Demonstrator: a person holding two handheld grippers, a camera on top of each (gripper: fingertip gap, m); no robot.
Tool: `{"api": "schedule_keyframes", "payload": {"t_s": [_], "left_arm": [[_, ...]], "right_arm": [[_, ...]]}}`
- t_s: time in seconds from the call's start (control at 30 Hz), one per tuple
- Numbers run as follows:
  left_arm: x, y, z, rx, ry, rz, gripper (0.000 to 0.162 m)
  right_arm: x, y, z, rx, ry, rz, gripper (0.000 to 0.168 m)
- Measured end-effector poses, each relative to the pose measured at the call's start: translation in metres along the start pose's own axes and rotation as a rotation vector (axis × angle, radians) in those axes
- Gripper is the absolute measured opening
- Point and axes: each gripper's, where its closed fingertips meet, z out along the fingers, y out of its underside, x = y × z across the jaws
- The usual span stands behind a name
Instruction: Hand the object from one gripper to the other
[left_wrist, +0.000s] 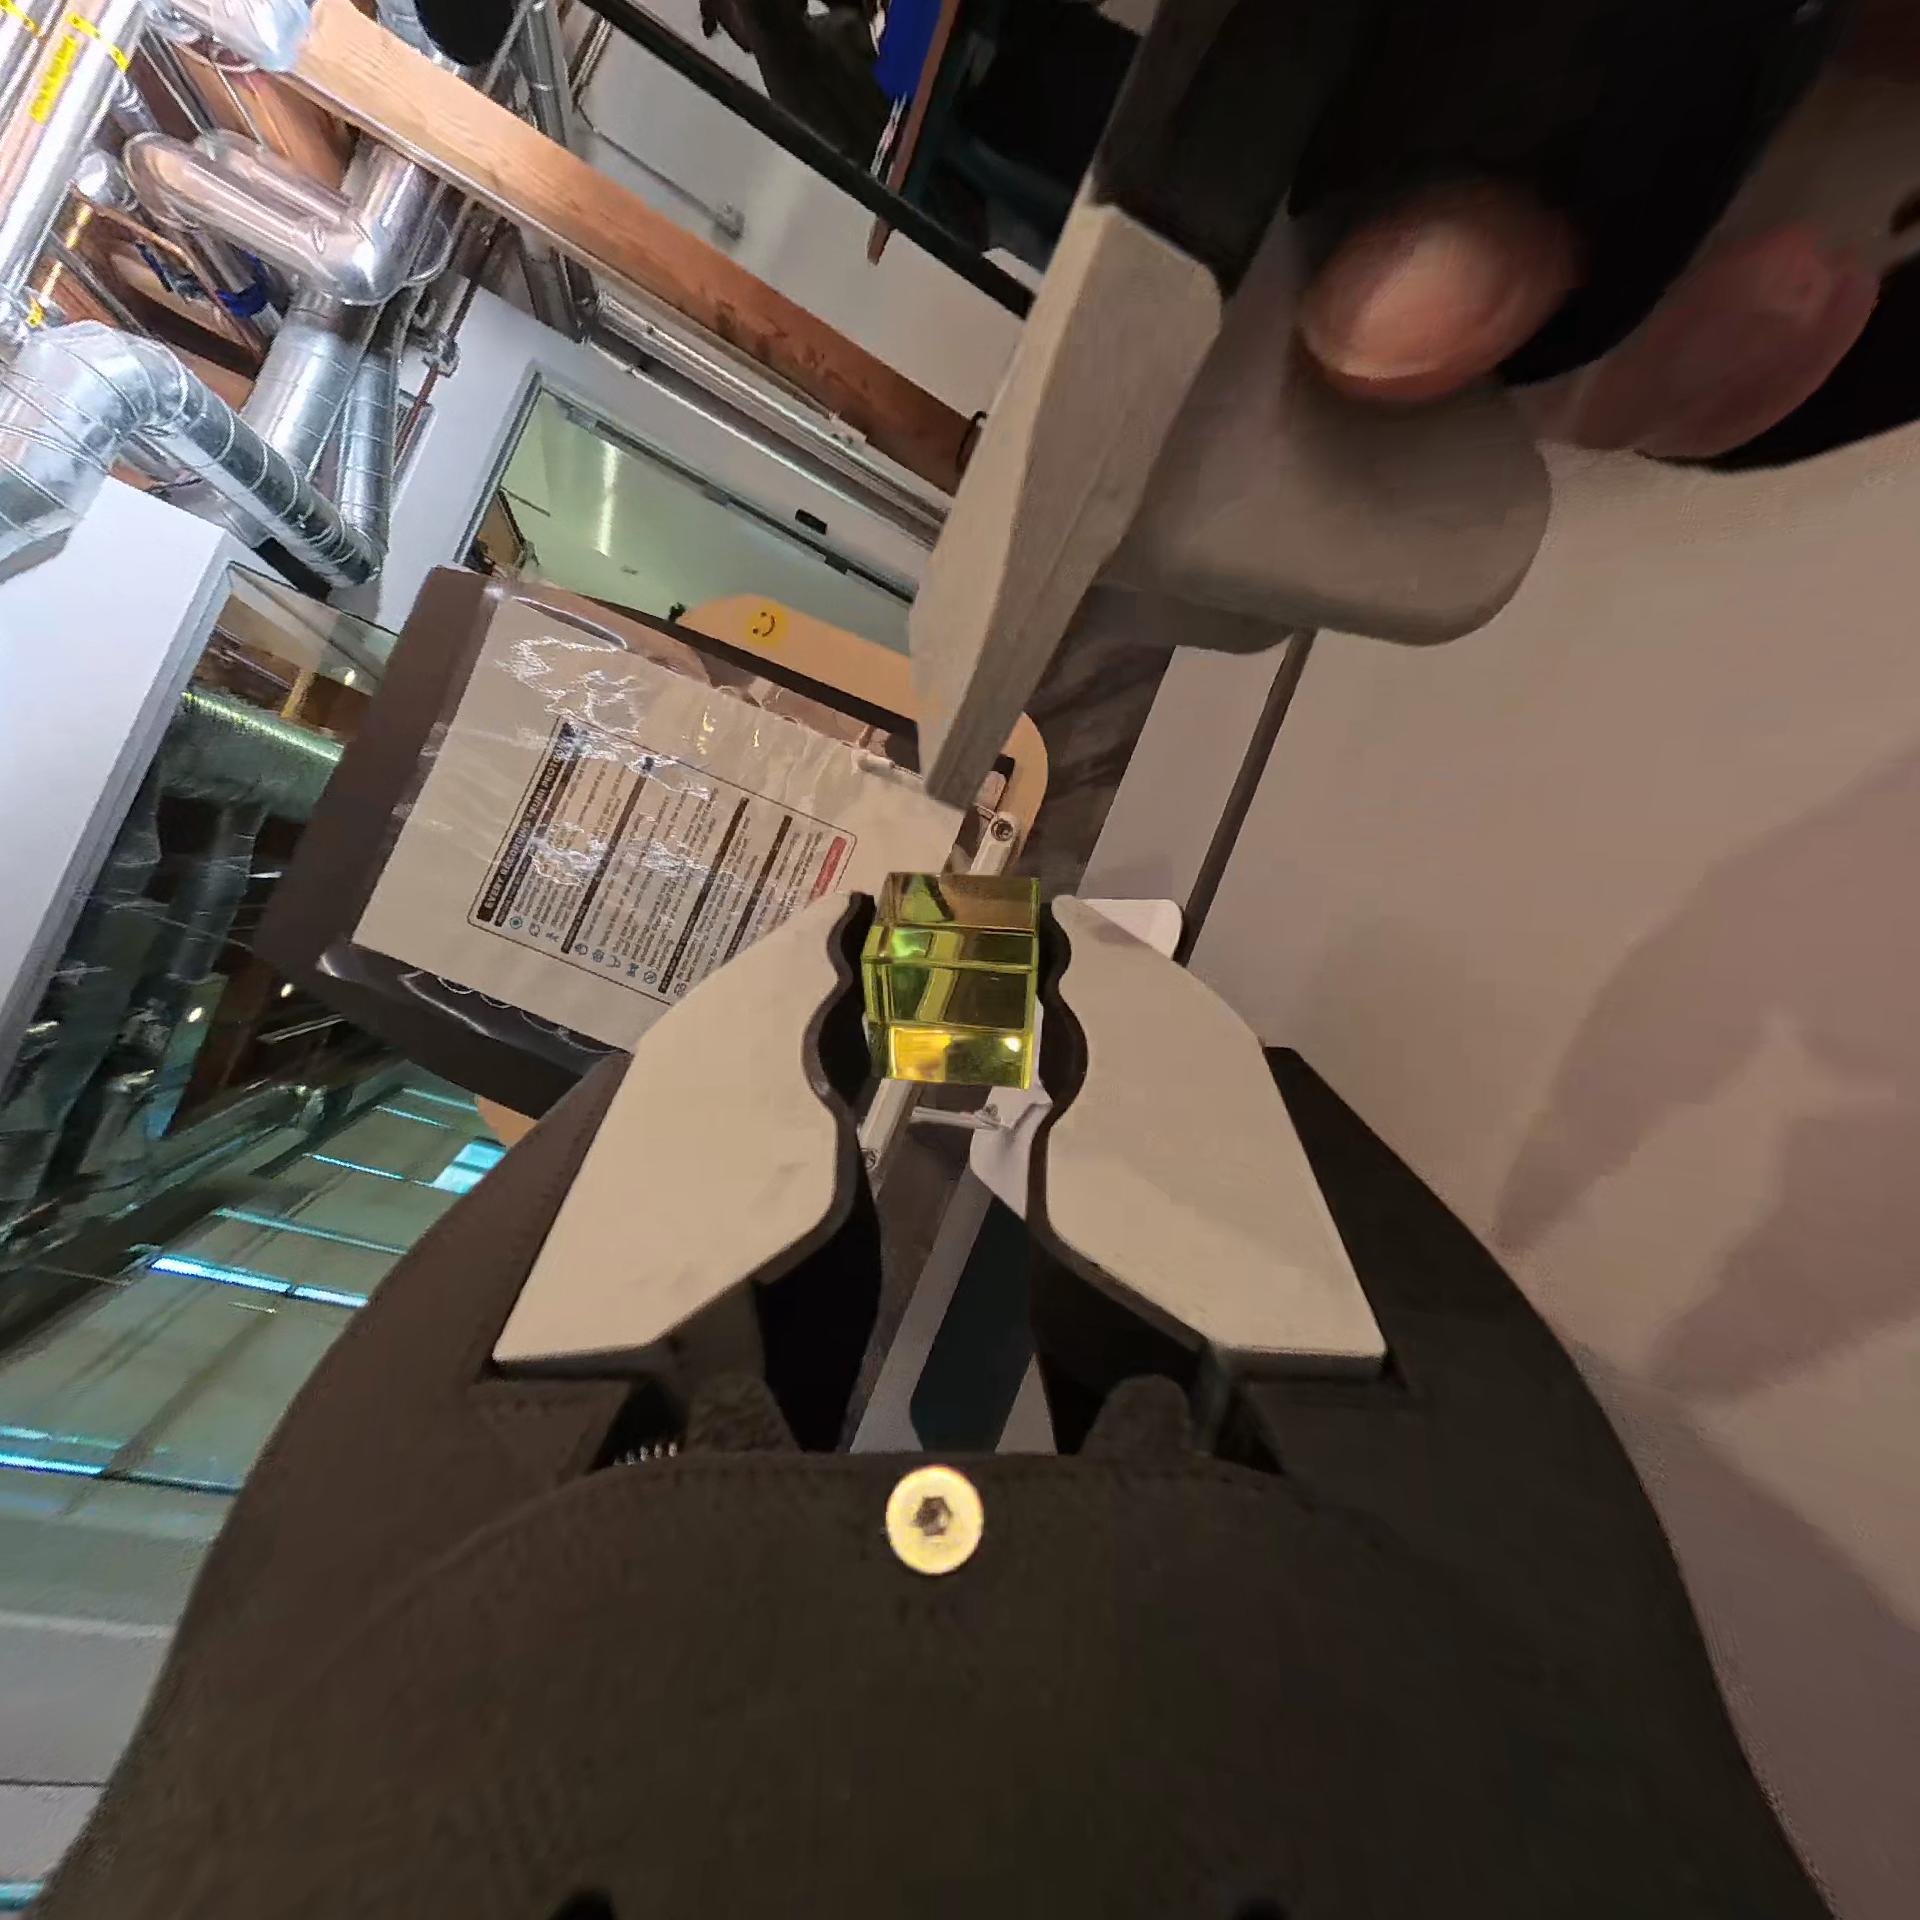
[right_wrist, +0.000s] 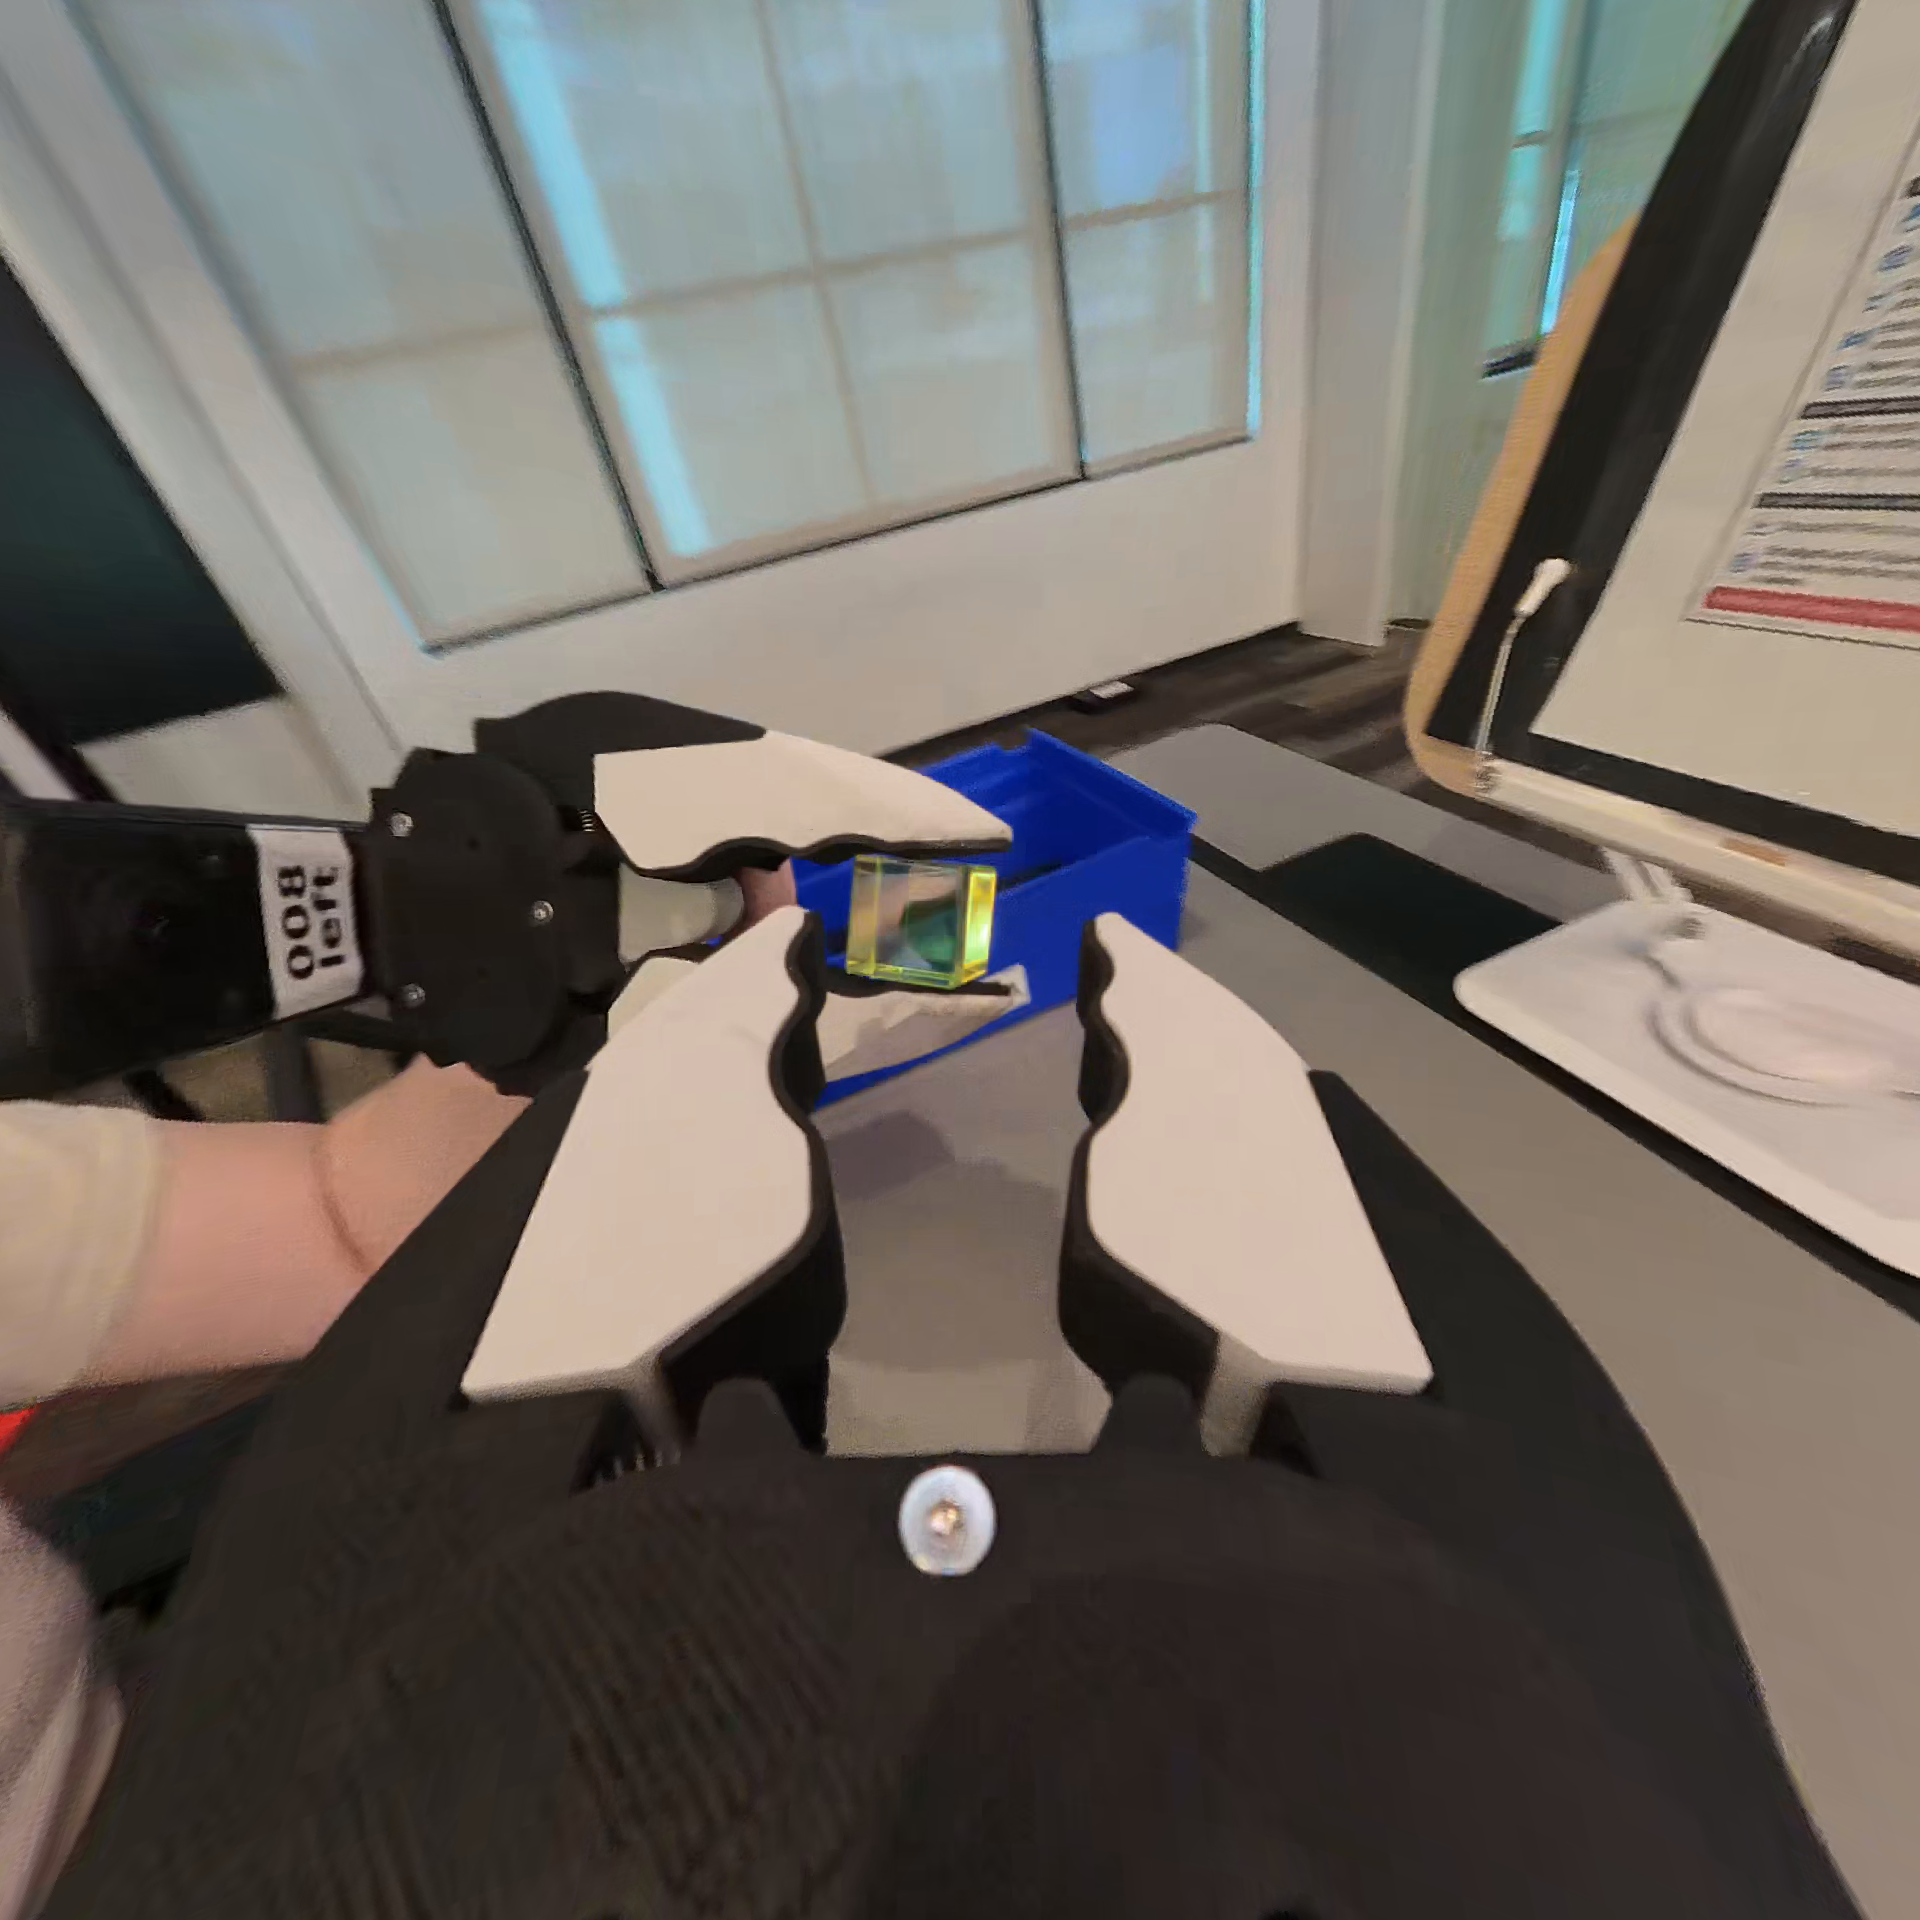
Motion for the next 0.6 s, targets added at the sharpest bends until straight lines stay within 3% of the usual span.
{"api": "schedule_keyframes", "payload": {"t_s": [0.3, 0.47, 0.6], "left_arm": [[0.013, 0.000, 0.006, -0.041, 0.008, 0.058, 0.028], [0.017, -0.001, 0.007, -0.058, 0.008, 0.067, 0.028], [0.006, -0.008, 0.000, 0.002, 0.029, -0.092, 0.037]], "right_arm": [[0.007, 0.026, 0.017, -0.132, 0.144, -0.048, 0.047], [0.002, 0.036, 0.023, -0.169, 0.093, -0.028, 0.037], [0.002, 0.023, 0.016, -0.103, 0.033, 0.027, 0.031]]}}
